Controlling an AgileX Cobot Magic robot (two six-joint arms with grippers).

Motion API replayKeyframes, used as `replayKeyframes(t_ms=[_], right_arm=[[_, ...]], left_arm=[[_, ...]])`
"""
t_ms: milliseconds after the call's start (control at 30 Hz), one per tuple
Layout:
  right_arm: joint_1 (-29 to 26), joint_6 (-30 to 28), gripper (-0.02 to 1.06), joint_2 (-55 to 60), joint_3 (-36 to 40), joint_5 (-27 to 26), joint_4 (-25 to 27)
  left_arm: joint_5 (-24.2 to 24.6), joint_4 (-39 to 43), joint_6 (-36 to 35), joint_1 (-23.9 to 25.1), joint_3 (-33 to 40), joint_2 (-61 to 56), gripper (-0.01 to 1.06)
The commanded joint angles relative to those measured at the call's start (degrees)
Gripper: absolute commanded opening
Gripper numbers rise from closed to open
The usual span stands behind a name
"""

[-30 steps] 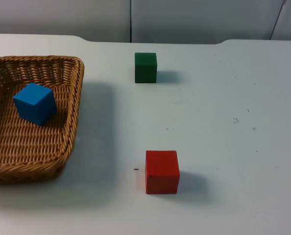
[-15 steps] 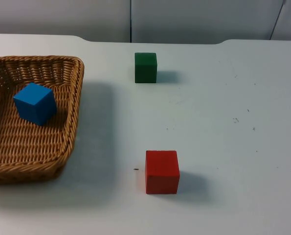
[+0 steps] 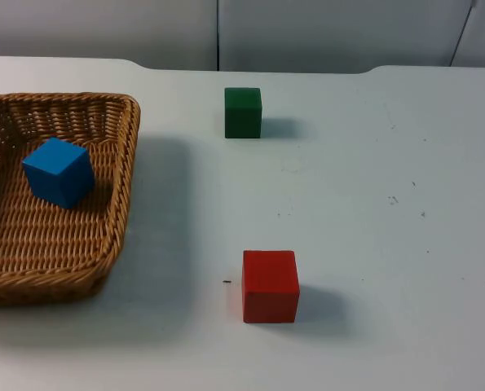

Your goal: Pick up the basket with the left hand and place the blue cube into the basket with the right hand.

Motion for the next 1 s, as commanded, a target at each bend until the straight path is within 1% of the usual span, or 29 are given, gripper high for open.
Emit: replayKeyframes(t_ms=[0,233,367,500,633,667,733,833,967], right_arm=[[0.05,-0.19,1.04,-0.12,0.28,-0.56,-0.24],[0.05,-0.19,1.04,-0.12,0.28,-0.56,-0.35],[0.05,-0.05,1.04,-0.12,0.28,-0.56,-0.46],[0.05,1.14,1.04,-0.12,0.28,-0.56,-1.31],[0.05,1.14,1.04,-0.12,0.28,-0.56,-1.31],[0.05,1.14,1.04,-0.12,0.28,-0.56,-1.31],[0.05,1.14,1.04,-0.12,0.28,-0.56,-1.31],[0.05,1.14,1.04,-0.12,0.28,-0.56,-1.31],[0.05,2.20,1.04,-0.12,0.28,-0.56,-2.05]], left_arm=[[0.12,-0.01,-0.02,-0.20,0.17,-0.23,1.03],[0.12,0.81,-0.02,-0.20,-0.06,-0.23,1.03],[0.12,8.92,-0.74,-0.20,0.38,-0.23,1.03],[0.12,9.32,-0.19,-0.20,0.85,-0.23,1.03],[0.12,9.31,-0.54,-0.20,0.74,-0.23,1.03],[0.12,9.15,-1.68,-0.20,0.32,-0.23,1.03],[0.12,7.36,-8.18,-0.20,-0.17,-0.23,1.03],[0.12,6.89,-6.20,-0.20,0.09,-0.23,1.03],[0.12,7.01,-6.22,-0.20,0.07,-0.23,1.03]])
